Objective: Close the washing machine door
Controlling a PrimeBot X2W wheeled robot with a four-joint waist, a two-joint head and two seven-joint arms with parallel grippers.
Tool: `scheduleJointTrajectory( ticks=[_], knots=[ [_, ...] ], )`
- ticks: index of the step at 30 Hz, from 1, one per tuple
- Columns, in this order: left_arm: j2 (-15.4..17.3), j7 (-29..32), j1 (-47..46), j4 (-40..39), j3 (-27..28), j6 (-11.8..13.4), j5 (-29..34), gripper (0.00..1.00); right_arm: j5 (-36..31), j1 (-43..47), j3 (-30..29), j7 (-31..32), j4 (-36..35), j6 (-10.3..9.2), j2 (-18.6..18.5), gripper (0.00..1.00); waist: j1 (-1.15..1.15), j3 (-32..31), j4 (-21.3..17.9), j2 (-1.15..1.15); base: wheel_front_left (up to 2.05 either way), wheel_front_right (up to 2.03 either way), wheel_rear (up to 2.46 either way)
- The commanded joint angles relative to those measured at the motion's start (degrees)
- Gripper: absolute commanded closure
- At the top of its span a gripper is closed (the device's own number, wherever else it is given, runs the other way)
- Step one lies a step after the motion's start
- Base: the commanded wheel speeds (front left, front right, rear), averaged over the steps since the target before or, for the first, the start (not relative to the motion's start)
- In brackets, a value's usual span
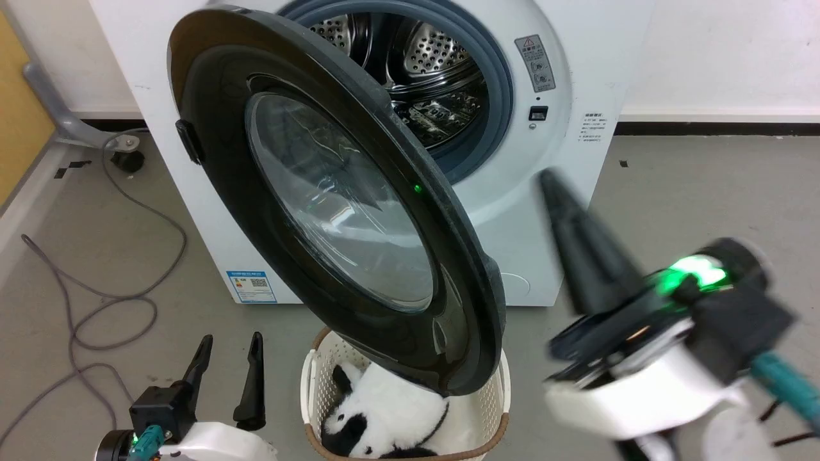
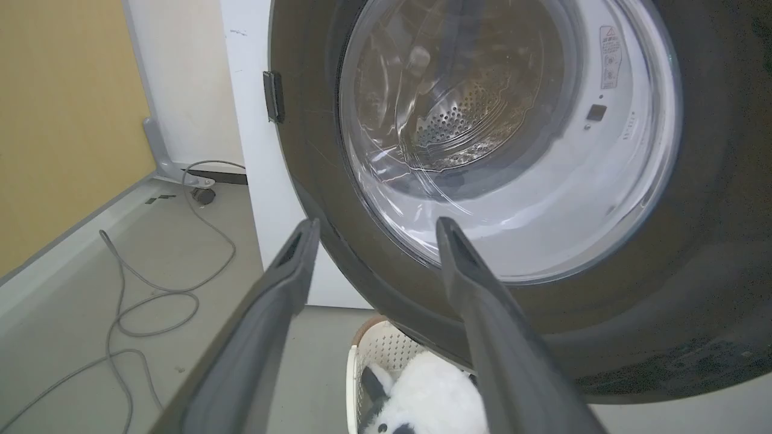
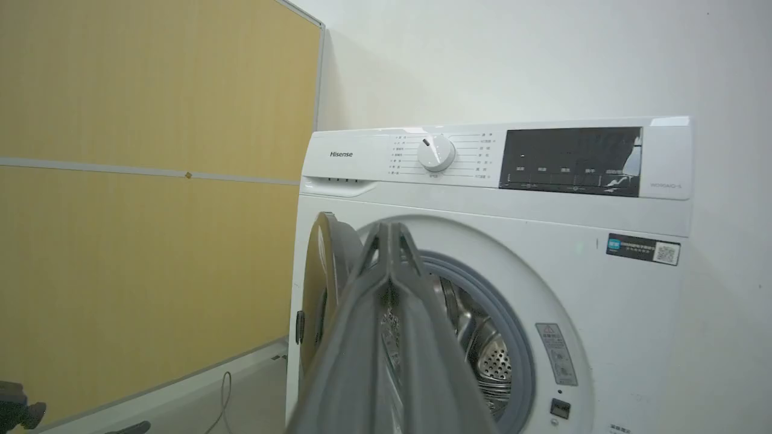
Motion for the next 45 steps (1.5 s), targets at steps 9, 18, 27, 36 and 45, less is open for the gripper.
scheduleJointTrajectory(
  ticks=[9,18,27,36,45],
  knots=[
    [-0.96,-0.31,-0.84,-0.08,1.28,-0.75,1.28,0.00,1.67,2.11,16.23,7.14,3.18,0.05,0.01,1.00,0.00,0.54,0.47,0.00,0.00,0.00,0.00],
    [-1.87,-0.31,-1.12,0.08,1.79,-1.30,2.23,0.00,3.98,4.59,16.65,8.61,18.43,0.05,-0.50,1.00,0.00,1.15,0.47,0.00,0.00,0.00,0.00],
    [-2.82,-0.31,-2.15,0.29,2.04,-2.06,3.30,0.00,4.27,-0.17,13.81,4.58,30.21,0.05,-0.22,1.00,0.00,2.33,0.75,0.00,0.00,0.00,0.00],
    [-4.03,-0.31,-3.38,0.08,2.65,-2.82,4.32,0.00,4.24,-6.49,11.47,1.15,37.49,0.05,-0.06,1.00,0.00,4.17,1.31,0.00,0.00,0.00,0.00],
    [-5.83,-0.31,-5.92,-0.68,2.76,-3.87,5.84,0.00,3.05,-13.31,3.27,-1.50,42.94,0.05,-0.02,1.00,0.00,7.89,3.23,0.00,0.00,0.00,0.00]
  ],
)
